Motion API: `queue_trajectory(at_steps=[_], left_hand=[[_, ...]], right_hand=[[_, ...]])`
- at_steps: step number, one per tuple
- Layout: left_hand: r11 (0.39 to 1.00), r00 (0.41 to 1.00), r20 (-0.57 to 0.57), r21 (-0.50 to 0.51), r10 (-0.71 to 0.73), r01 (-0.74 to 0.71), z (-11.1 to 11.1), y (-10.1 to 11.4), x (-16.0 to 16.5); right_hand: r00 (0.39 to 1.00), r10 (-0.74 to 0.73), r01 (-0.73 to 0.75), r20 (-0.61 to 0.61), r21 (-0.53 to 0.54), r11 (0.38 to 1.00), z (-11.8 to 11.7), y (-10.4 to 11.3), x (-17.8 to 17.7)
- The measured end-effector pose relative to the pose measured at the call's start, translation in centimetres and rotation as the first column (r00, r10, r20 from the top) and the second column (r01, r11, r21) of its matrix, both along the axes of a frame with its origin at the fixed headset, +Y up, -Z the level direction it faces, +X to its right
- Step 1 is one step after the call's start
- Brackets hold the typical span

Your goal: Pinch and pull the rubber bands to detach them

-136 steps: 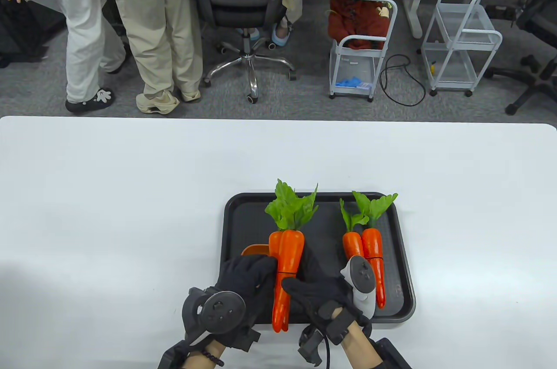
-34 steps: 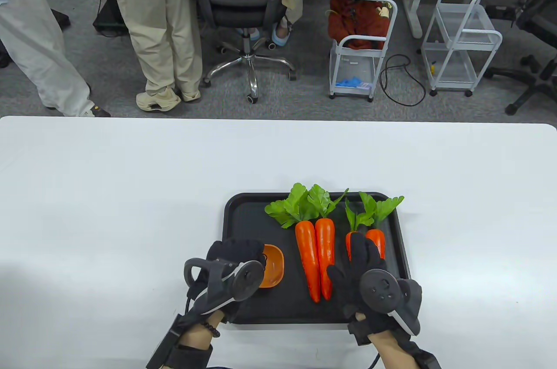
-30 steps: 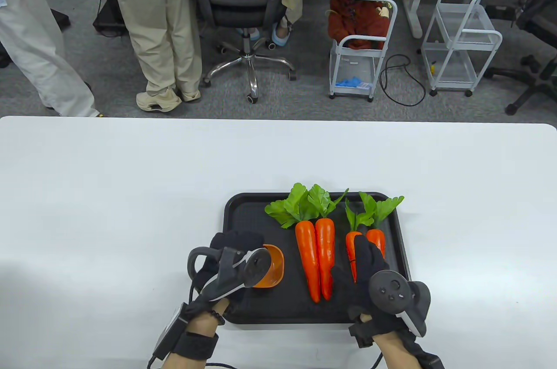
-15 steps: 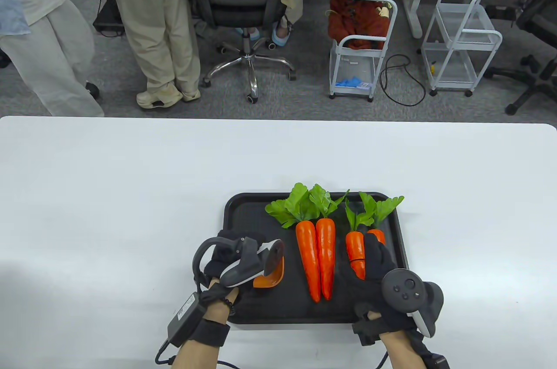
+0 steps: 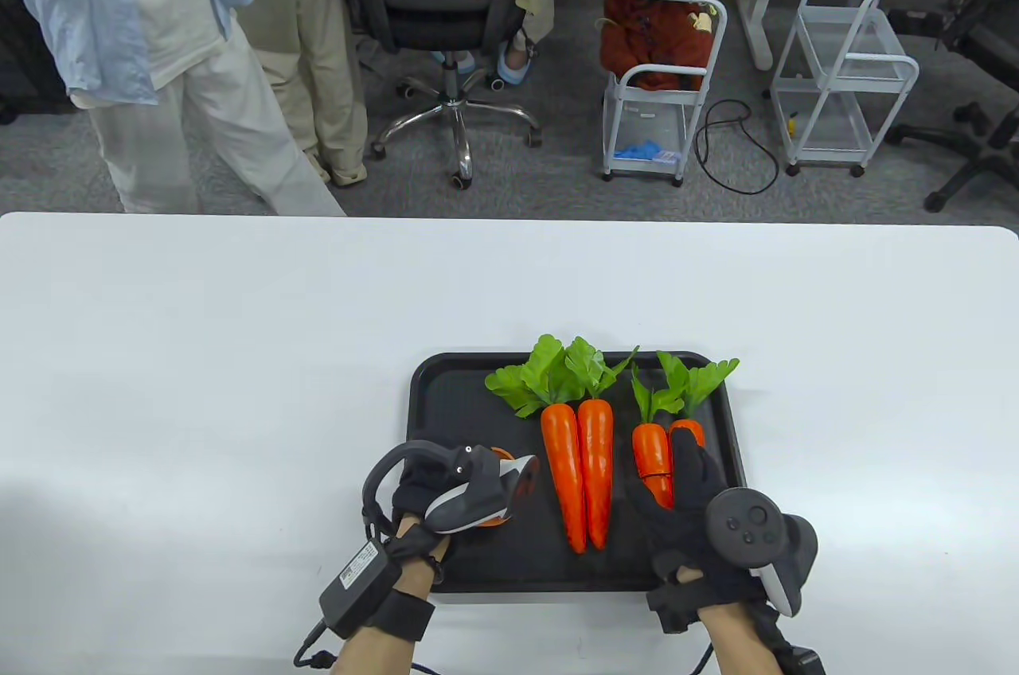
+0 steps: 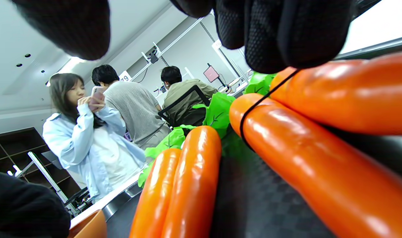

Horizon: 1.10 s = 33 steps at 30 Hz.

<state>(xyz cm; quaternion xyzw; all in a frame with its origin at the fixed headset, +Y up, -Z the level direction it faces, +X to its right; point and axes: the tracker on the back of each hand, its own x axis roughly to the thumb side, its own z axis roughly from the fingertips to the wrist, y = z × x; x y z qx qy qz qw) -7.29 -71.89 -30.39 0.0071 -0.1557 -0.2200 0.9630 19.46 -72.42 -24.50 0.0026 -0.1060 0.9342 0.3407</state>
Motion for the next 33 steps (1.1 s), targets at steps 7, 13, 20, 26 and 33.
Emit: queue_trajectory(at_steps=[7,13,20,26,33], left_hand=[[1.000,1.000,0.003,0.001,-0.031,0.031,0.2,-0.2,0.3],[0.997,1.000,0.005,0.070,0.025,-0.026,0.9,1.0,-0.3],[0.916,0.934,0.079,0.180,0.349,-0.358,4.4,3.4,-1.9],[0.831,0.846,0.187,0.174,0.499,-0.528,7.6,3.0,-2.5],[0.802,0.800,0.218,0.101,0.560,-0.589,8.1,2.2,-2.3]], right_hand=[[0.999,0.029,-0.029,0.015,-0.015,0.999,0.1,0.0,0.1],[0.993,0.102,-0.095,0.066,-0.093,0.991,-0.1,0.0,0.4],[0.928,0.369,-0.346,0.051,-0.249,0.905,-1.9,0.3,-1.0],[0.832,0.553,-0.486,0.032,-0.438,0.756,-3.9,-1.5,-2.3],[0.833,0.553,-0.469,0.031,-0.491,0.734,-5.0,-3.0,-1.8]])
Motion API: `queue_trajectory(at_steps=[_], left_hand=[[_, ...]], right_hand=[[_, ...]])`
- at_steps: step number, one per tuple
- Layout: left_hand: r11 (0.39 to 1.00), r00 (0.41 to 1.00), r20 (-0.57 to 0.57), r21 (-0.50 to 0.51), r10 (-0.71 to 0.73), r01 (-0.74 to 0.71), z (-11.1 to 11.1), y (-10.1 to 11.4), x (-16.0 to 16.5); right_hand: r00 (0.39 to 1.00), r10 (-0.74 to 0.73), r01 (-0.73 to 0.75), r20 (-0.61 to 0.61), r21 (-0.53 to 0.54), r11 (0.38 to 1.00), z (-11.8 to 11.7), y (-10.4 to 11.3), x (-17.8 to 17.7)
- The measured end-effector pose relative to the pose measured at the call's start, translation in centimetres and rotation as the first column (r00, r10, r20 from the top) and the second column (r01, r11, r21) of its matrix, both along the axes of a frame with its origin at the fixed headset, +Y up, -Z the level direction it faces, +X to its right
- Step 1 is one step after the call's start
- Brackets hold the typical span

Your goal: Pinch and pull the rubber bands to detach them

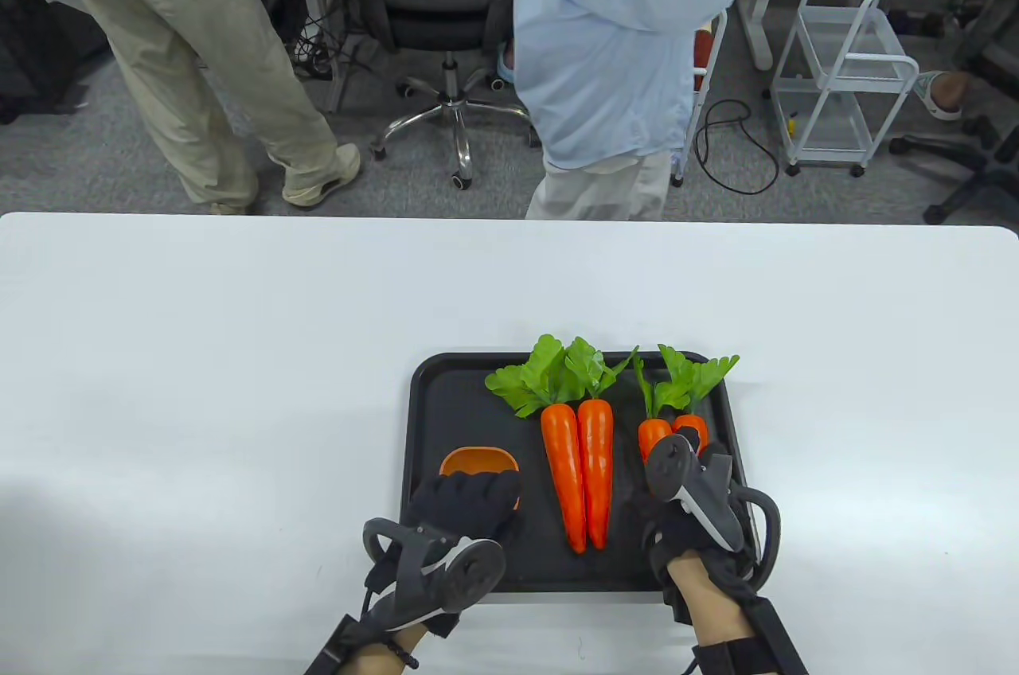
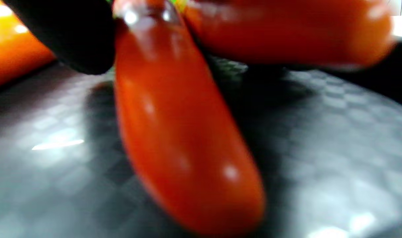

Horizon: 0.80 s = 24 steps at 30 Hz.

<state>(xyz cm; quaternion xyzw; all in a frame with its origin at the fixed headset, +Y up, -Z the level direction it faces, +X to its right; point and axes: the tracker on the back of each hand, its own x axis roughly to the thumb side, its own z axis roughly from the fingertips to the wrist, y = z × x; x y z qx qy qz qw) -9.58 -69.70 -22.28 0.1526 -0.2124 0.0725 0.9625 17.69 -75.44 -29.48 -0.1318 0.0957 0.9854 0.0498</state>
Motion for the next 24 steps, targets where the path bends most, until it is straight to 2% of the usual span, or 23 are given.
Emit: queue_trajectory(at_steps=[4,8,13,15,17,18,21,24], left_hand=[[1.000,1.000,0.013,-0.006,0.002,-0.002,0.2,-0.2,0.2],[0.999,1.000,0.009,-0.028,0.021,-0.021,0.3,-0.4,0.0],[0.996,0.997,-0.011,-0.051,0.076,-0.076,0.2,-0.6,-0.5],[0.992,0.994,-0.018,-0.067,0.110,-0.111,0.1,-0.6,-0.6],[0.986,0.989,-0.026,-0.081,0.143,-0.145,0.0,-0.7,-0.7],[0.983,0.987,-0.029,-0.088,0.160,-0.162,0.0,-0.7,-0.8],[0.972,0.978,-0.033,-0.112,0.204,-0.207,-0.2,-0.9,-1.0],[0.958,0.966,-0.035,-0.126,0.254,-0.257,-0.2,-0.8,-1.3]], right_hand=[[1.000,-0.027,0.027,0.001,0.021,0.999,0.3,0.1,0.4],[0.984,-0.178,0.178,-0.011,0.116,0.977,0.8,0.8,1.0],[0.925,-0.365,0.379,-0.100,0.283,0.881,1.8,2.4,1.2],[0.884,-0.436,0.468,-0.170,0.342,0.815,2.2,2.8,0.9],[0.813,-0.527,0.583,-0.250,0.346,0.735,2.5,2.9,0.4],[0.759,-0.578,0.651,-0.301,0.335,0.681,2.5,2.8,0.1],[0.507,-0.770,0.862,-0.388,0.226,0.454,2.7,2.0,-1.3],[0.252,-0.895,0.968,-0.367,0.085,0.237,3.0,1.1,-3.1]])
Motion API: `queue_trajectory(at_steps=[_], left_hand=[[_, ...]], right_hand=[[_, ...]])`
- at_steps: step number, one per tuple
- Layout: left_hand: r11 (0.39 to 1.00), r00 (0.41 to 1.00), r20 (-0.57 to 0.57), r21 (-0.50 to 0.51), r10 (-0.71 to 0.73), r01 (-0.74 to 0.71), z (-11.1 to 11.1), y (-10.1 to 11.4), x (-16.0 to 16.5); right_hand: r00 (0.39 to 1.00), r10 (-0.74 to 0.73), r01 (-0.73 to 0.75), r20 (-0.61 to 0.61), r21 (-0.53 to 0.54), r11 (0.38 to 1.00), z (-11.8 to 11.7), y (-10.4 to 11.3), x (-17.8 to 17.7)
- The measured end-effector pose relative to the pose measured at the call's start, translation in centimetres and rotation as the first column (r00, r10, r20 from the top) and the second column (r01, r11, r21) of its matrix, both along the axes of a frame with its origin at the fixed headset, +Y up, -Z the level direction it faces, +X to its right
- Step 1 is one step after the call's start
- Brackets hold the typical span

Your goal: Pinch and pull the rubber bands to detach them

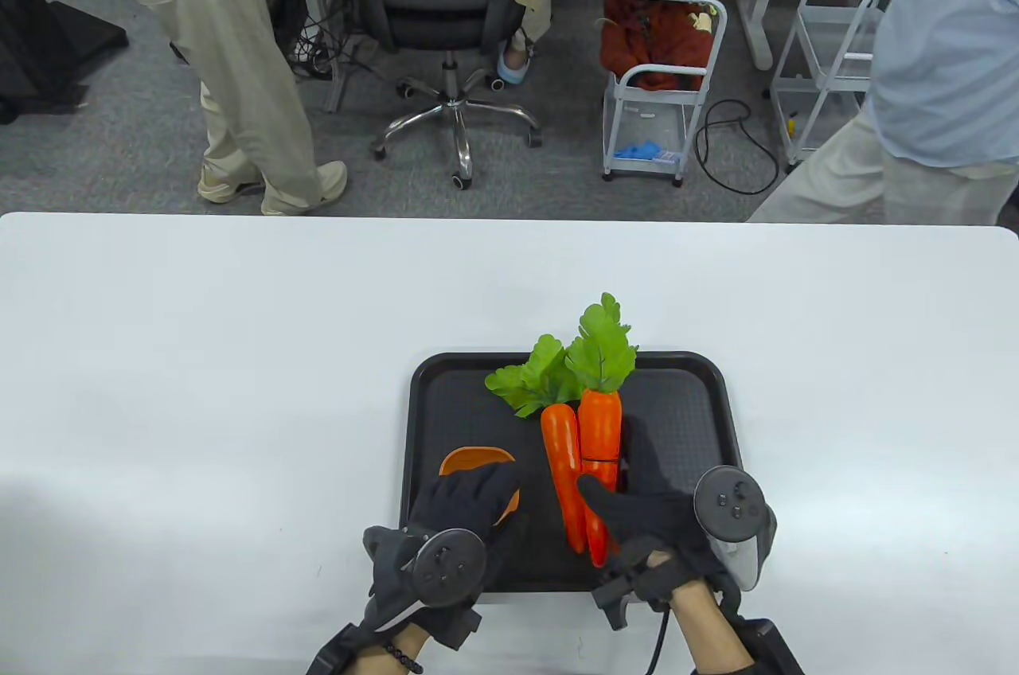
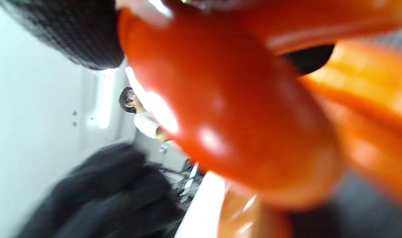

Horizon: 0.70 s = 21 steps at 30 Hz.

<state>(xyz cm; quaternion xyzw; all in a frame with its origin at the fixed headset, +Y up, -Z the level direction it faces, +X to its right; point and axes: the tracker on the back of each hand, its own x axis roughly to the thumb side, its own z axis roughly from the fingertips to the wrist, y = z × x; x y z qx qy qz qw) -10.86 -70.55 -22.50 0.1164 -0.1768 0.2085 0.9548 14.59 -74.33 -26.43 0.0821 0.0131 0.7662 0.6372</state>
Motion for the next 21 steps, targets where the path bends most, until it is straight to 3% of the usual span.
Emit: queue_trajectory(at_steps=[10,21], left_hand=[[0.990,0.989,0.041,-0.019,0.141,-0.141,0.2,0.1,-0.2],[0.988,0.989,0.058,0.065,0.133,-0.137,0.7,0.4,0.1]], right_hand=[[0.903,-0.345,0.312,-0.254,-0.160,0.936,1.0,-1.5,-4.4],[0.848,-0.434,0.381,-0.305,-0.218,0.898,1.3,-2.0,-5.0]])
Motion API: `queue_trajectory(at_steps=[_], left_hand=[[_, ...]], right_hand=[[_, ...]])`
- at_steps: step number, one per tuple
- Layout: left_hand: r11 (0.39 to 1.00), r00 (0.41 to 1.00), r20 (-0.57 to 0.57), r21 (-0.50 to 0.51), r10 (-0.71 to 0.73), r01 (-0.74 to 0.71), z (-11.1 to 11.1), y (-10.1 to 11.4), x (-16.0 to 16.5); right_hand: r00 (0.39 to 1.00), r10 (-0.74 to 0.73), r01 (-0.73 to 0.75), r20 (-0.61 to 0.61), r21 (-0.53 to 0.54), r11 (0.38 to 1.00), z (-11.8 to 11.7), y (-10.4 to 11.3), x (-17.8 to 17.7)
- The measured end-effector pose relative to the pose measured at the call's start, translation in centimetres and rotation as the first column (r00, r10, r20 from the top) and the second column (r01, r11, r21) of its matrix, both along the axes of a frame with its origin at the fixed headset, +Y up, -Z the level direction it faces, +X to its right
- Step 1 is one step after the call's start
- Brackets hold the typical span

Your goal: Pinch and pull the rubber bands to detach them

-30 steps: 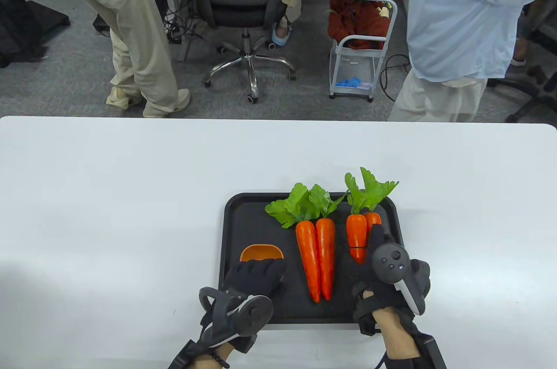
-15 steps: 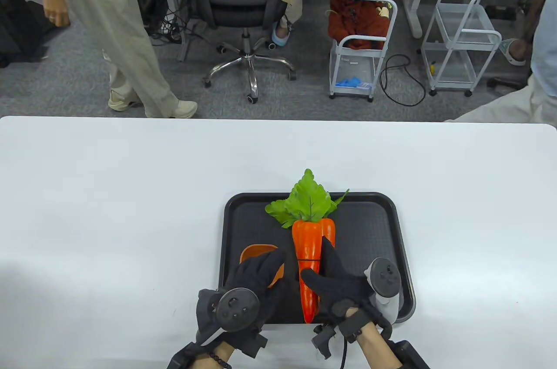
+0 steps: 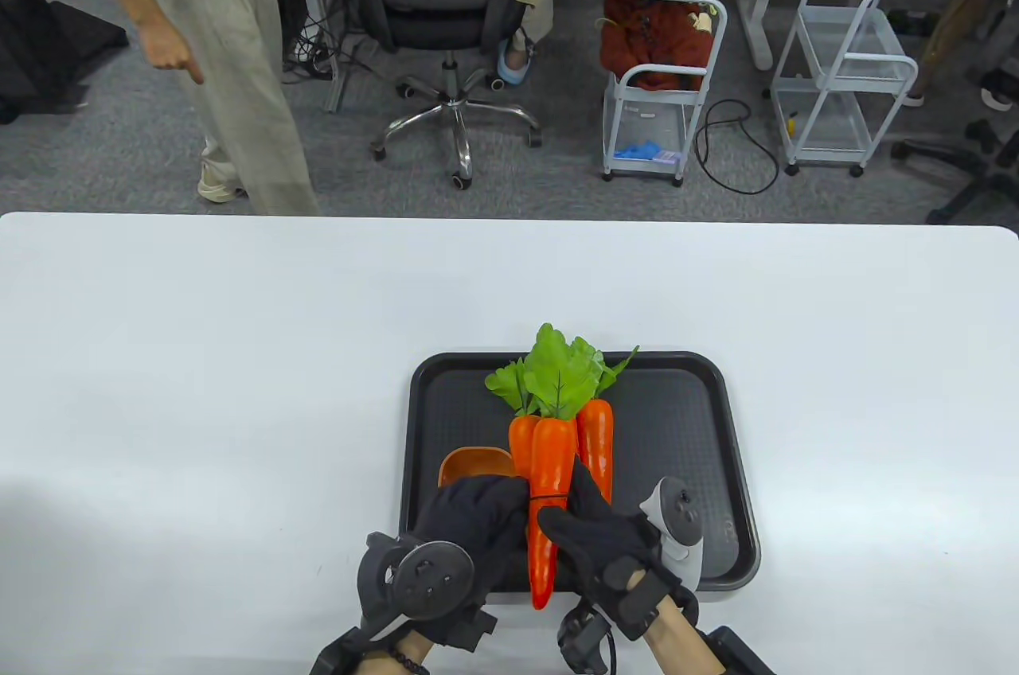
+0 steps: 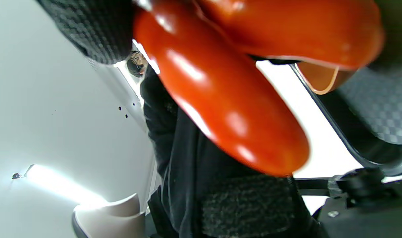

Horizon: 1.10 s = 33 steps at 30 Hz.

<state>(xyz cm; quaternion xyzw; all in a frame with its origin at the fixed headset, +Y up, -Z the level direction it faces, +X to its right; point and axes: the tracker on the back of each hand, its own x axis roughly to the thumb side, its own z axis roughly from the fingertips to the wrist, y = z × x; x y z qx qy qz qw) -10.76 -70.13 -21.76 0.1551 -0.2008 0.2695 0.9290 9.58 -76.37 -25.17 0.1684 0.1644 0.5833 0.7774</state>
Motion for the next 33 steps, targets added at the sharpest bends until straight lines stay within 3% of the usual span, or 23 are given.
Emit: queue_trajectory(at_steps=[3,6,9,16,33], left_hand=[[1.000,0.999,0.037,0.006,-0.018,0.018,0.1,0.1,0.2],[0.992,0.993,0.056,0.067,-0.108,0.104,0.6,0.3,0.8],[0.990,0.989,0.076,0.072,-0.129,0.124,0.7,0.3,1.2],[0.978,0.976,0.104,0.113,-0.190,0.178,1.4,0.3,2.4],[0.962,0.948,0.178,0.113,-0.265,0.248,2.0,0.0,3.4]], right_hand=[[1.000,-0.025,0.025,0.012,-0.003,1.000,0.0,-0.2,0.1],[0.996,-0.087,0.090,0.038,-0.088,0.992,0.1,-0.8,0.3],[0.994,-0.099,0.103,0.042,-0.105,0.989,0.0,-1.2,0.6],[0.992,-0.125,0.125,0.009,-0.013,0.992,-0.6,-0.7,1.4],[0.971,-0.207,0.209,0.120,0.000,0.978,-1.3,-0.6,3.1]])
